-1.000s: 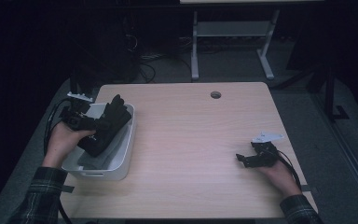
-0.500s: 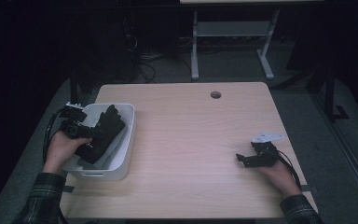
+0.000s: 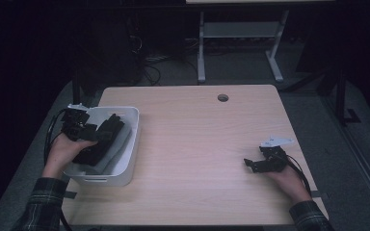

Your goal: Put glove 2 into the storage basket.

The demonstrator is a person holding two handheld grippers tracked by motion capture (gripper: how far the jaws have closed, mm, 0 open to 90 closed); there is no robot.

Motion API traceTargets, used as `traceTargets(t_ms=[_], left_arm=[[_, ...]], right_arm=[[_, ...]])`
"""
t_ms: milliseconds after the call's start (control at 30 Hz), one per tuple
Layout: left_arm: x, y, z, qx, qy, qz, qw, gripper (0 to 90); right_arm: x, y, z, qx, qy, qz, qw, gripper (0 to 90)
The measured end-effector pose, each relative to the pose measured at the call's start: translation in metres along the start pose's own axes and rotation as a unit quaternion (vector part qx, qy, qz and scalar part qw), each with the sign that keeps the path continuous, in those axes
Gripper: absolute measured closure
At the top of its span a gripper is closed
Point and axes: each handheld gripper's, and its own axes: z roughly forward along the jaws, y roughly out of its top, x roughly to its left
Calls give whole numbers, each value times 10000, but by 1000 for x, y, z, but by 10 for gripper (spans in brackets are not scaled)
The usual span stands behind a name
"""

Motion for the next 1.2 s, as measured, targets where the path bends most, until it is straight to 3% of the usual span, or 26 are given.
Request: traceTargets(t_ms=[233,533,933,1200], left_arm=[[-18,10,-2,-241,-142,140,9995,170],[-59,23,8,-504,-506,390,9967,170],[-117,29,38,-704,-916,762,9904,170],[-157,25,58,-825,-1164,1006,9846,171]], right_arm=[[0,0,0,-3,0,-7,10000,142],[0,0,0,-2,2,-3,10000,142],[0,0,0,1,5,0,10000,140],[0,0,0,-2,8,-9,10000,139]])
